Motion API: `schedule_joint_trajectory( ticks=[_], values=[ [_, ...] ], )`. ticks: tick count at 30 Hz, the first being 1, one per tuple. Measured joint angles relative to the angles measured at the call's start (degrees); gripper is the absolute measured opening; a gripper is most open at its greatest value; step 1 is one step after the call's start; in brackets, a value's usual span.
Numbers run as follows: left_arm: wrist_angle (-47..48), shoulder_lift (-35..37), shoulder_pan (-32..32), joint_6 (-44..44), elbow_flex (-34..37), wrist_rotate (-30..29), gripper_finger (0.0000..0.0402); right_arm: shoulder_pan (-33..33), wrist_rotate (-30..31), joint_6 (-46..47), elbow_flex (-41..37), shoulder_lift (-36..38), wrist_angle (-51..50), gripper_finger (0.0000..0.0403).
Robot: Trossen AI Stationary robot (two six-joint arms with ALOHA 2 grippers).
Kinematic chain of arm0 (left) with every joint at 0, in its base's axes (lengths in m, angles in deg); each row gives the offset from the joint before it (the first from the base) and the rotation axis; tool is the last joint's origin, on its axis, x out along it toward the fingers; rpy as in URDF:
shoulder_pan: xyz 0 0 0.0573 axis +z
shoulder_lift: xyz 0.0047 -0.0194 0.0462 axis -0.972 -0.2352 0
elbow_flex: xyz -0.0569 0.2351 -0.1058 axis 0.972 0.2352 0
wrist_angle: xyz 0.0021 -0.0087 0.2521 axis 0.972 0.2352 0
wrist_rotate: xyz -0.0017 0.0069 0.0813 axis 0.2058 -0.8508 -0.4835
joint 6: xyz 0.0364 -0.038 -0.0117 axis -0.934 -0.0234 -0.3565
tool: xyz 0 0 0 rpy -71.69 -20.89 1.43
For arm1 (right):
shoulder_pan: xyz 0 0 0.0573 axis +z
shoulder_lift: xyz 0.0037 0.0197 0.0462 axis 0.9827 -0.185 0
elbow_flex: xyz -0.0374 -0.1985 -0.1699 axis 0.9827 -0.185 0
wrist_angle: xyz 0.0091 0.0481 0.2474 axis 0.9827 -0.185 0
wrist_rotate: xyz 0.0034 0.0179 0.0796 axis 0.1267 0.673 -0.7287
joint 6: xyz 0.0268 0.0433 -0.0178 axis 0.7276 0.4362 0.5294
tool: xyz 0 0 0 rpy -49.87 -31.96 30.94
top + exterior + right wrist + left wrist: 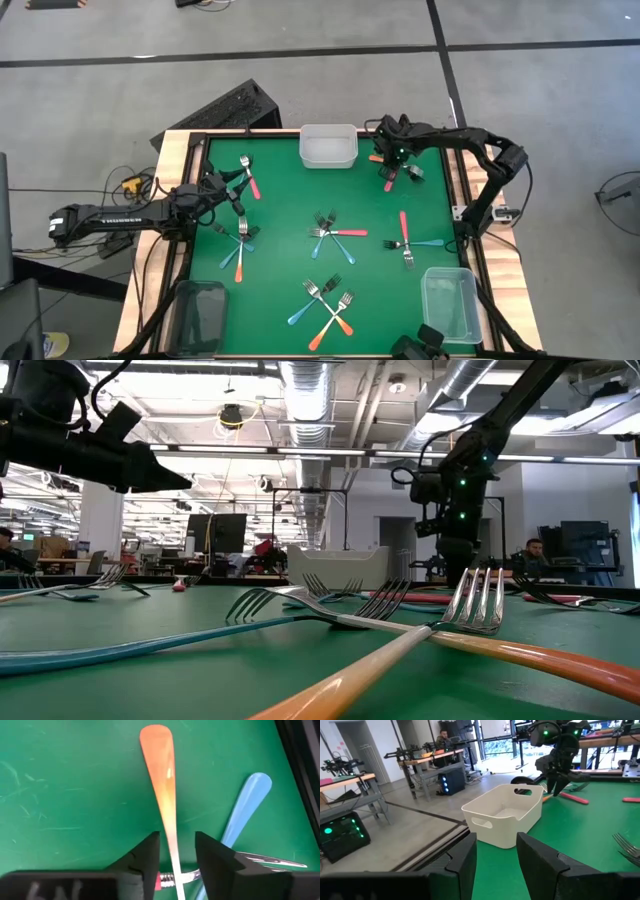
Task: Sort silverware by color (type)
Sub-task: Put the top right orange fork into the transparent bin
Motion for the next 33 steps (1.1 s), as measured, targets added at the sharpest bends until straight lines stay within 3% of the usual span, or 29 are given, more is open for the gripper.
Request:
schedule_joint_trajectory(
  ticks=[4, 8, 17, 23, 33],
  values=[
    [0.00, 0.00, 0.00, 1.32, 0.00, 0.00, 0.0130, 0.00, 0.00, -0.02, 0.00, 0.00, 0.04, 0.0100],
    [0.08, -0.02, 0.00, 3.00, 0.00, 1.06, 0.0130, 0.00, 0.02, 0.05, 0.00, 0.01, 0.11, 0.0080],
    [1.03, 0.00, 0.00, 6.69, 0.00, 3.25, 0.0129, 0.38, 1.51, 7.32, 0.00, 0.04, -1.52, 0.0113],
    [1.44, -0.02, 0.00, 7.80, 0.02, 3.23, 0.0129, 0.42, 1.55, 7.32, 0.00, 0.07, -2.58, 0.0108],
    [1.07, -0.02, 0.00, 7.40, 0.02, 3.19, 0.0129, 0.15, 2.12, 8.52, 0.02, 0.20, -3.81, 0.0013]
  ],
)
